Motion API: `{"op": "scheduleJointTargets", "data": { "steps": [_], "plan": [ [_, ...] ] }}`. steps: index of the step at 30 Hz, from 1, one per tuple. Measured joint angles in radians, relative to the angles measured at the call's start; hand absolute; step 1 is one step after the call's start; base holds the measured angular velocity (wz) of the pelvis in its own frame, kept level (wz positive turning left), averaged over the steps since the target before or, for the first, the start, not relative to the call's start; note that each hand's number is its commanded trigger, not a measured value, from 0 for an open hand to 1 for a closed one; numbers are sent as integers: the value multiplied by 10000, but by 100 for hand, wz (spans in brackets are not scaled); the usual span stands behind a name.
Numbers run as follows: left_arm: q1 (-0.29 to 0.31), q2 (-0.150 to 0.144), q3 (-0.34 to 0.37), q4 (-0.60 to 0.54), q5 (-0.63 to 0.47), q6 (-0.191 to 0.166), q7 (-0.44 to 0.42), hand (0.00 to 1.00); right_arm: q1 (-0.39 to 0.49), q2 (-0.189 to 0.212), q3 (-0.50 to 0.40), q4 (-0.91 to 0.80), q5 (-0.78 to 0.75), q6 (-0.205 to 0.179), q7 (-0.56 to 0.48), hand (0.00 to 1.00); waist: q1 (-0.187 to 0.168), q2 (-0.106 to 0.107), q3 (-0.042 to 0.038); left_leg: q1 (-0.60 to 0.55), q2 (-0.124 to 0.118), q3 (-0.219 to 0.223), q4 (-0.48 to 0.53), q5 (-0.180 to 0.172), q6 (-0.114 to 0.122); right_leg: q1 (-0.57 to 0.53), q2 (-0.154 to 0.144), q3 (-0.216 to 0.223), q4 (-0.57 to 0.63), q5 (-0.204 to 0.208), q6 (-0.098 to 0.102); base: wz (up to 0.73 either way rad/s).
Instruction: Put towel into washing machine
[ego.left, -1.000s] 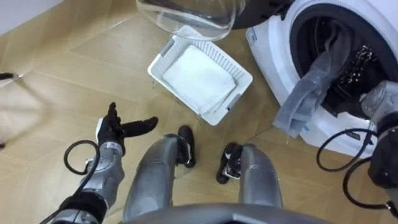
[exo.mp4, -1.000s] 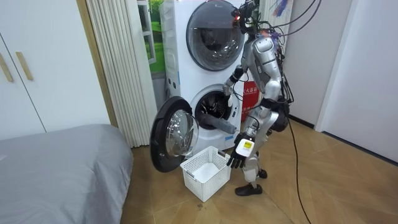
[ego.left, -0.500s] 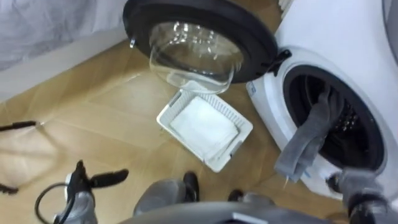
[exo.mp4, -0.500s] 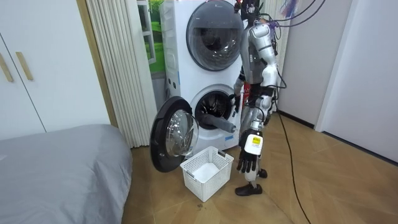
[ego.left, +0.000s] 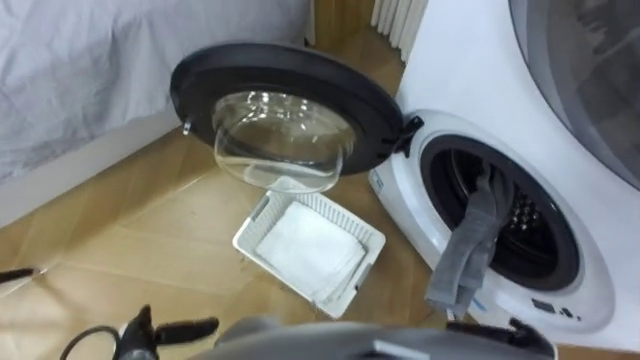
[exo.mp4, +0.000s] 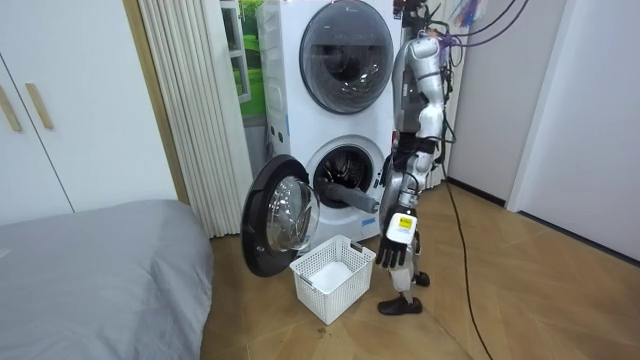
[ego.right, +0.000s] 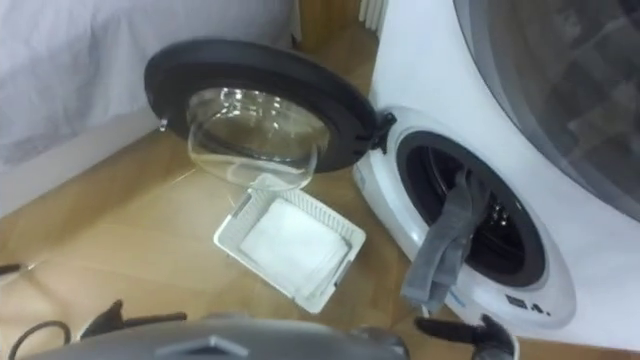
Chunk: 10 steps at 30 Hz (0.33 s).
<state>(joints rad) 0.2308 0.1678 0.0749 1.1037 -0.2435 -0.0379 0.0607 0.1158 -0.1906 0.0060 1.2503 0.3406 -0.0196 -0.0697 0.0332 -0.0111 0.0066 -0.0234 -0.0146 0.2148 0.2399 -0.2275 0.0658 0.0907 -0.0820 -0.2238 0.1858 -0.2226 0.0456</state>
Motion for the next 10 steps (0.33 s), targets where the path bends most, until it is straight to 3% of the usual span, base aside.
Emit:
{"op": "scheduleJointTargets", "data": {
  "steps": [5, 10],
  "plan": [
    [173, -197, 43, 0, -14, 116, -37, 0, -208, 62, 346, 245, -810, 93, 738, 0, 29, -43, 10, 195, -3, -18, -26, 21, -23, 178, 6, -24, -19, 2, -4, 0],
    [80, -346, 207, 60, 11, 410, -76, 0, -420, 85, 522, 373, -1429, 357, 1185, 0, 60, -184, 84, 539, 23, -21, -50, -6, -68, 490, 38, -28, -37, 2, -3, -2]
  ]
}}
